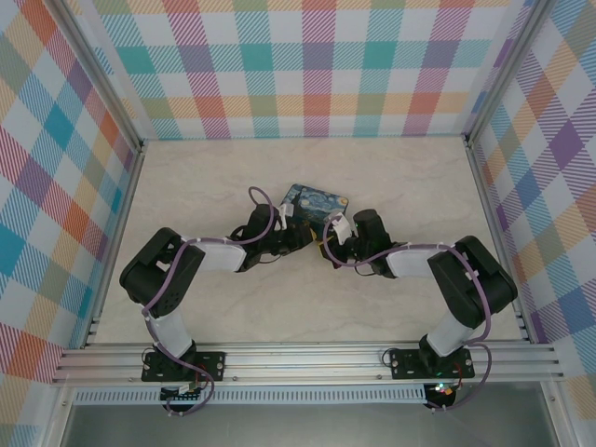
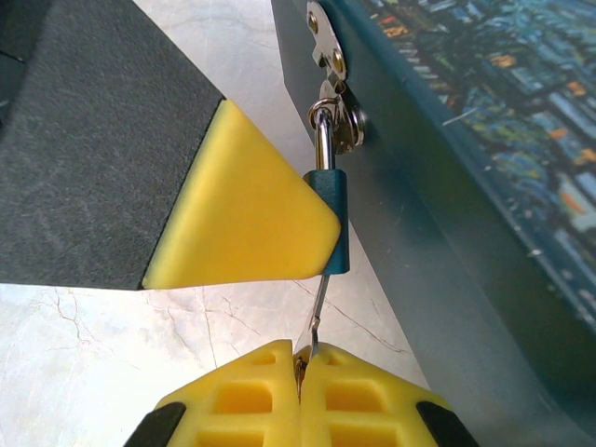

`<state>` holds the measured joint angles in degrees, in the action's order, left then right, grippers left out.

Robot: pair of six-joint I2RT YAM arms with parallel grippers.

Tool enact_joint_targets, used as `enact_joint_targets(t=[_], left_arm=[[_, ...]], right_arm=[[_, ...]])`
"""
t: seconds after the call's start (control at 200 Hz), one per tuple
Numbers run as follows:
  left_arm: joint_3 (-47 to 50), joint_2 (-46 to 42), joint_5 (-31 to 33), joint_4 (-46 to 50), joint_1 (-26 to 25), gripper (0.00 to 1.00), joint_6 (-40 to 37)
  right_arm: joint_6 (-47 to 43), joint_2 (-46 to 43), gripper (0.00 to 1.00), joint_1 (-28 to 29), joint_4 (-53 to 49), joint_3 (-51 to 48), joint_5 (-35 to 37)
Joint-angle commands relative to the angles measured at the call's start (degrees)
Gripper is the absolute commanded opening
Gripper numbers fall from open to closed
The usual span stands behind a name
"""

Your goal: Unlock a padlock with a key

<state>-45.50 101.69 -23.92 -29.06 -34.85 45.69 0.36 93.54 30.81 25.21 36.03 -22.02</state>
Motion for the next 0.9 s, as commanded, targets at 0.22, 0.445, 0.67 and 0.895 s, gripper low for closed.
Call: enact_joint_targets(t=[0.22,0.445,0.67,0.895], left_arm=[[1.92,-3.31,-1.37,1.04,-1.27,0.21,0.46],[2.36,-3.13,-0.34,2.75,-1.23,0.21,-0.74],[2.40,-2.47,0.29,2.41,-1.36,0.21,-0.82],[2.32,-2.46,-0.85,0.77,-1.51,0.21,0.62]], right_arm=[[-4.62,1.04,0.00,-0.22,5.02,2.58,0.55],[-4.49,-1.19,0.00,-0.48,2.84,3.77,-1.76],[-3.17,-3.09,0.00,-0.49,0.03,4.33,-4.77],[-3.13,-1.80,0.00,-0.35,0.34,3.48,-2.73]])
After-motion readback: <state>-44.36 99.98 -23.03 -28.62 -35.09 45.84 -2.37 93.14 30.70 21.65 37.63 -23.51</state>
